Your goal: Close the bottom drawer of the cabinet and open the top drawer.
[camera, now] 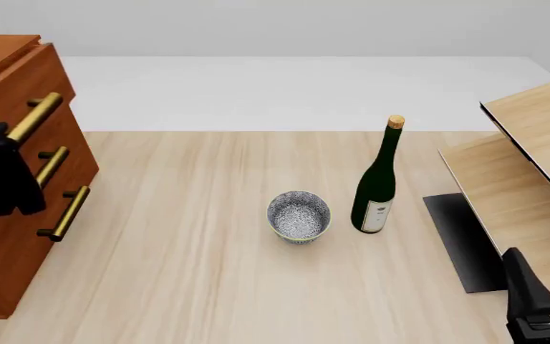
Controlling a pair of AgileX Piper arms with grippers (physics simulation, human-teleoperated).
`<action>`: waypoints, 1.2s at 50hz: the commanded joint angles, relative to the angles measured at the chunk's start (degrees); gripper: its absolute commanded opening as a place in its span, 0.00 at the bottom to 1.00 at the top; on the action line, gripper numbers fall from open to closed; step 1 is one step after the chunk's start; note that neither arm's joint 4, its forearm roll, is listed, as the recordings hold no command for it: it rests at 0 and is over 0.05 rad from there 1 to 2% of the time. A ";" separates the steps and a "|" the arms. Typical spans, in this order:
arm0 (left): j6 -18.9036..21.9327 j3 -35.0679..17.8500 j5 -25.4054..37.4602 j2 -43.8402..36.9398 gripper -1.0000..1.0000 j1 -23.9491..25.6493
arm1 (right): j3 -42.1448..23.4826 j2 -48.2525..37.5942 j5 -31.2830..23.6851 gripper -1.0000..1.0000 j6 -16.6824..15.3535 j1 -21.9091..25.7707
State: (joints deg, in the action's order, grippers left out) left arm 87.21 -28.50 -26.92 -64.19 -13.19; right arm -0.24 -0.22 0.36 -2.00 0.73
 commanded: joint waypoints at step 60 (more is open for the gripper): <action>0.10 -0.56 0.46 1.31 1.00 9.73 | -0.07 0.19 -0.32 1.00 1.00 -0.30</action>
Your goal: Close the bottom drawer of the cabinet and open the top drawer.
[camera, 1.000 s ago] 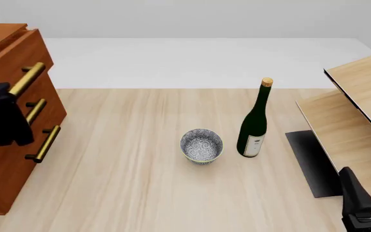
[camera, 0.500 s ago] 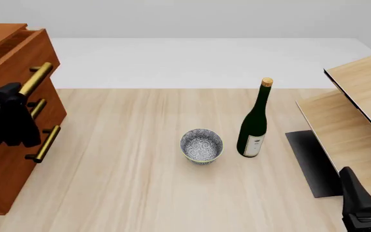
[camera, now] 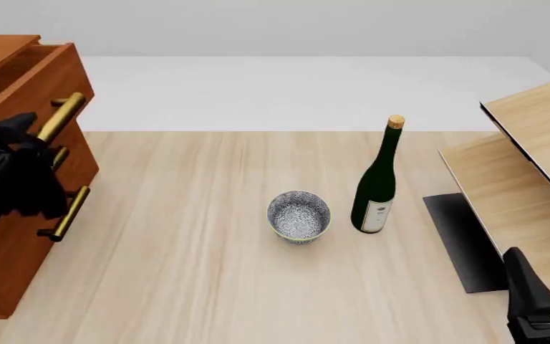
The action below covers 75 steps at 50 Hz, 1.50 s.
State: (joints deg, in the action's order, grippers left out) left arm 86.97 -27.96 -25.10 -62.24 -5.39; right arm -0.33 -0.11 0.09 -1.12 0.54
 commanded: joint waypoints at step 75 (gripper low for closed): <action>-8.05 -11.02 6.99 -0.45 1.00 13.95 | -0.19 -0.09 -0.03 1.00 0.52 -0.33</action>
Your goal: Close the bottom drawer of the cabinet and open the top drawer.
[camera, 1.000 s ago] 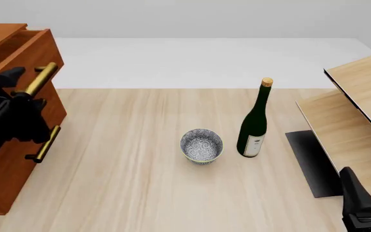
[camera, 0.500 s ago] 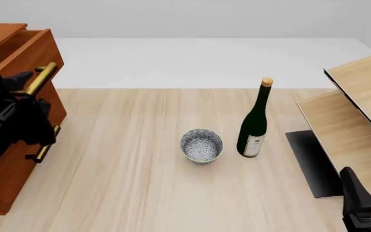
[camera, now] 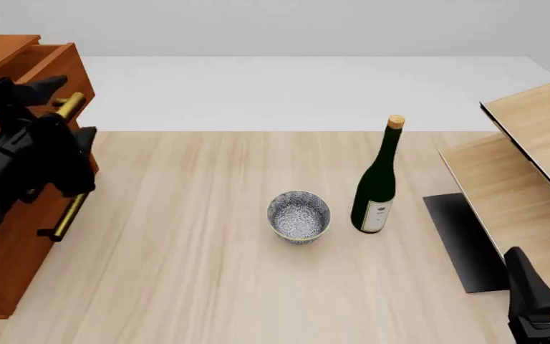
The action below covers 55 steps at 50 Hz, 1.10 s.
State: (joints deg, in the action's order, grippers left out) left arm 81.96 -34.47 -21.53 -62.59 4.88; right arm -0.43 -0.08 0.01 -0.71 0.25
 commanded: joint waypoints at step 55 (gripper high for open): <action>-67.46 -49.10 56.74 -5.16 1.00 -9.26 | -0.25 0.04 0.14 1.00 -0.16 0.14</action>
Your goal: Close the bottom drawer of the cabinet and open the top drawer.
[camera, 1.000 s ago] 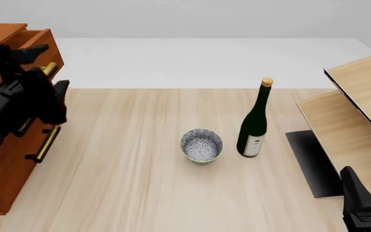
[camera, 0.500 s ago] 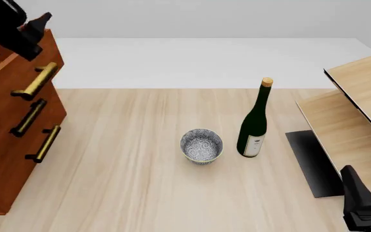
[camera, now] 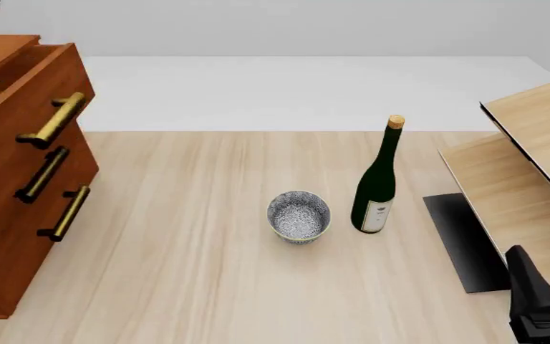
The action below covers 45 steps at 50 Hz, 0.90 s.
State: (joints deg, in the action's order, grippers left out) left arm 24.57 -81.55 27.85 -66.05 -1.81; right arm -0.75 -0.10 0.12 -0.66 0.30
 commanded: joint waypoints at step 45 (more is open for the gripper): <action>-23.74 11.40 7.61 -1.08 1.00 -6.13 | 0.07 0.07 0.00 1.00 -0.23 0.39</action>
State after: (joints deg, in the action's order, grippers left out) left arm 2.14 -72.41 36.37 -66.79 -7.09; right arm -0.69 -0.03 0.12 -0.91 0.67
